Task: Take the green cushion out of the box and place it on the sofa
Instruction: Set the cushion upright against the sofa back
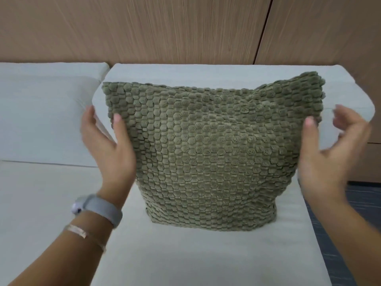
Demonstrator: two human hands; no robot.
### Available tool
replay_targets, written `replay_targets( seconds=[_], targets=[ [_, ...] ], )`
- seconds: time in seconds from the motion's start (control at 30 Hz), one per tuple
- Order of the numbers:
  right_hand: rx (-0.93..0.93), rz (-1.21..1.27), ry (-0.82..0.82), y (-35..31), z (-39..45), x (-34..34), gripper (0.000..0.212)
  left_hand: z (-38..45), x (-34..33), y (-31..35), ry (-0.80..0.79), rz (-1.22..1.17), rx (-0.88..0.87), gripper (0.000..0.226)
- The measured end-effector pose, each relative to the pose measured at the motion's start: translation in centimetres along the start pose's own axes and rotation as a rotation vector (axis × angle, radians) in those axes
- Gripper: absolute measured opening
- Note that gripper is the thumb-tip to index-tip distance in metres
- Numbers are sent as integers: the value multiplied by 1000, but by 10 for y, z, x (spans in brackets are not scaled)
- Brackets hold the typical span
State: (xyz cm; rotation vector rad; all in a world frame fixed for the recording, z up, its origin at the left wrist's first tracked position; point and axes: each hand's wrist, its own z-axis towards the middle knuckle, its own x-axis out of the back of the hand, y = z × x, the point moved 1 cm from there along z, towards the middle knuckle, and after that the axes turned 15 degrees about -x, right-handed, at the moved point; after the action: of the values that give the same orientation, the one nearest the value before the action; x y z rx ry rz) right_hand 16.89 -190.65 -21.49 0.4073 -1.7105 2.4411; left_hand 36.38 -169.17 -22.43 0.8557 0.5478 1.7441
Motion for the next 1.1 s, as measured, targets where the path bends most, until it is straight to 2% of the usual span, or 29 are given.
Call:
replay_targets(
  seconds=[0.07, 0.1, 0.13, 0.17, 0.2, 0.27, 0.43, 0.5, 0.57, 0.6, 0.63, 0.73, 0.77, 0.8, 0.9, 1.03, 1.1],
  targets=[
    [634, -287, -230, 9, -40, -12, 39, -35, 2, 1, -224, 137, -600, 51],
    [925, -454, -346, 23, -58, -21, 43, -56, -2, -7, -392, 212, -876, 56],
    [1151, -594, -424, 39, -69, -30, 47, -74, -6, -18, -543, 310, -1077, 66],
    [1286, -706, -465, 55, -73, -39, 51, -87, -10, -30, -655, 410, -1182, 80],
    [1337, -804, -475, 67, -68, -46, 54, -94, -16, -40, -727, 502, -1207, 93],
    [1306, -916, -437, 75, -43, -54, 54, -88, -27, -48, -787, 631, -1181, 111],
    [1141, -1012, -233, 62, 14, -40, 56, -64, -37, -36, -852, 685, -1171, 127],
    [940, -991, -167, 56, 20, -26, 57, -67, -35, -31, -856, 679, -1149, 129],
    [696, -870, -99, 49, 9, -16, 60, -65, -33, -27, -839, 691, -1152, 129],
    [687, -822, -99, 49, -8, -14, 62, -62, -33, -26, -824, 698, -1159, 128],
    [797, -792, -150, 54, -33, -14, 64, -58, -33, -25, -818, 706, -1165, 128],
    [1376, -860, -543, 93, -115, -28, 62, -50, -38, -21, -835, 718, -1197, 129],
    [1468, -921, -611, 109, -123, -33, 60, -49, -38, -22, -838, 724, -1205, 129],
    [1489, -966, -615, 123, -120, -37, 60, -49, -38, -22, -836, 727, -1208, 130],
    [1465, -1019, -436, 160, -86, -25, 73, -48, -37, -27, -815, 739, -1224, 131],
    [1246, -1234, -524, 199, -60, 42, 54, -44, -34, -31, -777, 753, -1217, 124],
    [1227, -1195, -508, 192, -67, 53, 54, -45, -31, -29, -732, 749, -1195, 112]
  ],
)
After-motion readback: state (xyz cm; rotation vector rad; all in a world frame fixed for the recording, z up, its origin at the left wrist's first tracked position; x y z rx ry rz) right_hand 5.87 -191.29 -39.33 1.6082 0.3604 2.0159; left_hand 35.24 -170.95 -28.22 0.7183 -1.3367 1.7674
